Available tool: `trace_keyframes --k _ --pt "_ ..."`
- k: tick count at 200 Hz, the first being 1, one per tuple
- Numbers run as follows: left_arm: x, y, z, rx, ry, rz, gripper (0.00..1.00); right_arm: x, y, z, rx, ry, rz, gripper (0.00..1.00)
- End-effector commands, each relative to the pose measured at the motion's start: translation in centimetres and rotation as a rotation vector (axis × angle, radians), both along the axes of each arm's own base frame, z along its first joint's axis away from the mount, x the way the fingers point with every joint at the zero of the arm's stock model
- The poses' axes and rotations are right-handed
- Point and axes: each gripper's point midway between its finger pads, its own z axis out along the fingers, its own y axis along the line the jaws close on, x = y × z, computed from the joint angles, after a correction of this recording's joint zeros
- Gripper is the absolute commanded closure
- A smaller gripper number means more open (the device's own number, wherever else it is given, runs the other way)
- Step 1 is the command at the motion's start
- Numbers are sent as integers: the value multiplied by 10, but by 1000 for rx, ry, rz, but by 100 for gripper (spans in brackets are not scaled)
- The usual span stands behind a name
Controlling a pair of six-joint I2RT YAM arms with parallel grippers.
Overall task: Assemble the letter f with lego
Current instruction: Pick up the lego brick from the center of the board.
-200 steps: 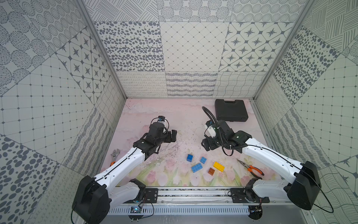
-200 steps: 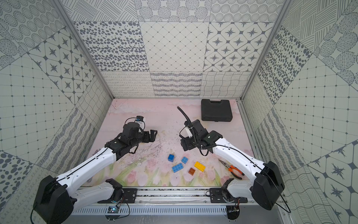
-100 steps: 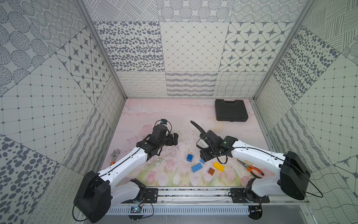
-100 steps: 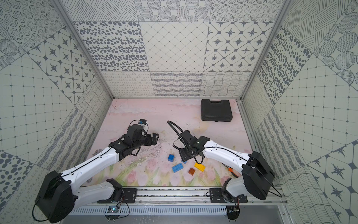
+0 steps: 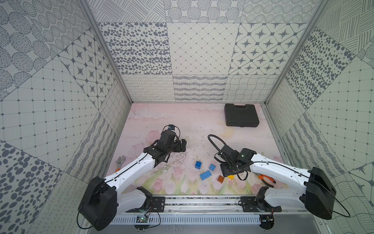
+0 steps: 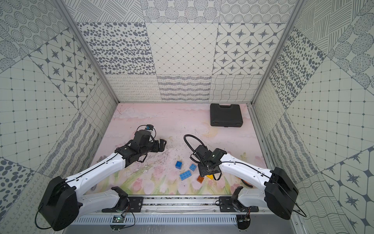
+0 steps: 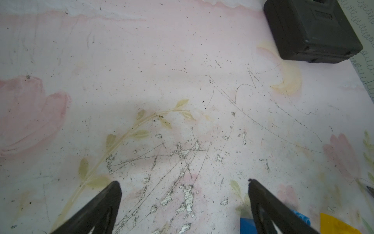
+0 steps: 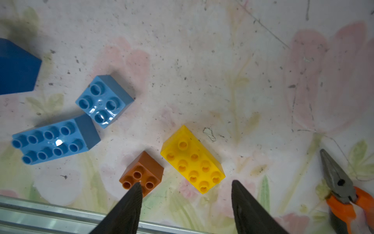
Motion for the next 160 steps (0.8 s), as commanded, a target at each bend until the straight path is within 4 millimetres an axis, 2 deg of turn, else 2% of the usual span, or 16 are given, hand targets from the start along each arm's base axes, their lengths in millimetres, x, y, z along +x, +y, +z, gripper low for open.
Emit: trace_keyframes --k 1,32,57,126,160 --pt "1 0 2 7 9 6 1 -3 -12 -5 -47 10 -57 29" --pt "0 0 1 3 11 5 1 -2 -12 -14 -59 29 -58 33" --pt "-2 -1 -3 -5 20 0 1 0 -7 -19 -53 47 -48 40" --pt "-7 1 -8 3 28 -1 1 1 -2 -34 -71 85 -30 38" --pt "-9 4 -7 9 24 3 1 -2 -3 -39 -73 99 -29 46"
